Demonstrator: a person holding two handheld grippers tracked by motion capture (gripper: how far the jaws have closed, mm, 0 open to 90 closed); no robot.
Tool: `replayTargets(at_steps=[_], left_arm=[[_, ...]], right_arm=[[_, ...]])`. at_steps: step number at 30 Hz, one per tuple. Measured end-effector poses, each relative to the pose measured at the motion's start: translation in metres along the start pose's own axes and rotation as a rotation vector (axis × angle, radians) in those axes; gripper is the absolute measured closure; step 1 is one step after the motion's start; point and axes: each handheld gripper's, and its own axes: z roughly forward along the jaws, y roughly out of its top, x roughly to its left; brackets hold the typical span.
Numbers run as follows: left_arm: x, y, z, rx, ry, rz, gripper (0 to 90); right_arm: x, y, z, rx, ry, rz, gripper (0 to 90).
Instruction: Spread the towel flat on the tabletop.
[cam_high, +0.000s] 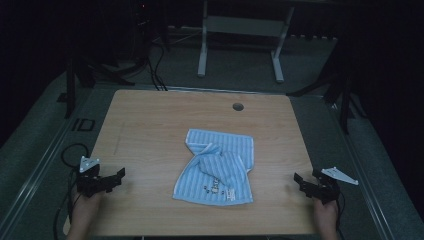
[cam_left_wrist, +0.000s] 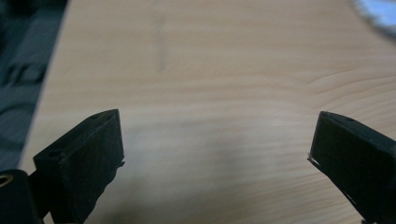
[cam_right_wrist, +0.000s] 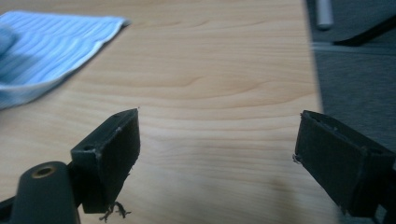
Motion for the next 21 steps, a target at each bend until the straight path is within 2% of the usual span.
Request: replayTargets(at_steps=[2, 3, 4, 5, 6, 7, 8, 9, 10, 11, 13, 15, 18, 21], left_arm=[[0.002, 0.002, 0.0, 0.009, -0.057, -0.004, 4.5], [0.002, 0.002, 0.0, 0.021, -0.053, 0.022, 4.9], [0.002, 0.002, 0.0, 0.021, -0.053, 0.022, 5.1], [0.002, 0.003, -0.002, 0.03, -0.064, 0.049, 5.1], [0.003, 0.004, -0.003, 0.038, -0.088, 0.048, 5.1], [0.003, 0.004, -0.003, 0.038, -0.088, 0.048, 5.1], [0.006, 0.007, -0.004, 0.096, -0.144, 0.024, 5.1], [0.006, 0.007, -0.004, 0.096, -0.144, 0.024, 5.1], [0.007, 0.009, -0.004, 0.141, -0.16, 0.019, 5.1], [0.008, 0.011, -0.004, 0.174, -0.158, 0.03, 5.5], [0.009, 0.014, -0.004, 0.25, -0.126, 0.064, 5.5], [0.011, 0.016, -0.004, 0.291, -0.144, 0.099, 5.5], [0.01, 0.021, -0.005, 0.336, -0.14, 0.186, 5.5], [0.005, 0.026, -0.006, 0.387, -0.162, 0.241, 5.5]], right_arm=[[0.001, 0.0, 0.001, 0.01, 0.001, -0.015, 13.8], [0.003, 0.002, 0.004, 0.037, 0.024, -0.033, 13.8], [0.003, 0.002, 0.004, 0.037, 0.024, -0.033, 13.8], [0.004, 0.005, 0.005, 0.063, 0.059, -0.049, 13.8], [0.004, 0.007, 0.005, 0.069, 0.075, -0.062, 13.8], [0.005, 0.008, 0.005, 0.075, 0.081, -0.074, 13.7], [0.005, 0.01, 0.005, 0.083, 0.087, -0.084, 13.8], [0.005, 0.01, 0.005, 0.083, 0.087, -0.084, 13.8], [0.005, 0.011, 0.005, 0.091, 0.101, -0.09, 13.7], [0.005, 0.013, 0.005, 0.107, 0.114, -0.102, 13.7], [0.005, 0.015, 0.003, 0.125, 0.113, -0.124, 13.7], [0.004, 0.017, 0.002, 0.147, 0.118, -0.137, 13.7], [0.003, 0.021, 0.001, 0.192, 0.125, -0.159, 13.7], [0.005, 0.025, 0.002, 0.272, 0.132, -0.224, 13.7]])
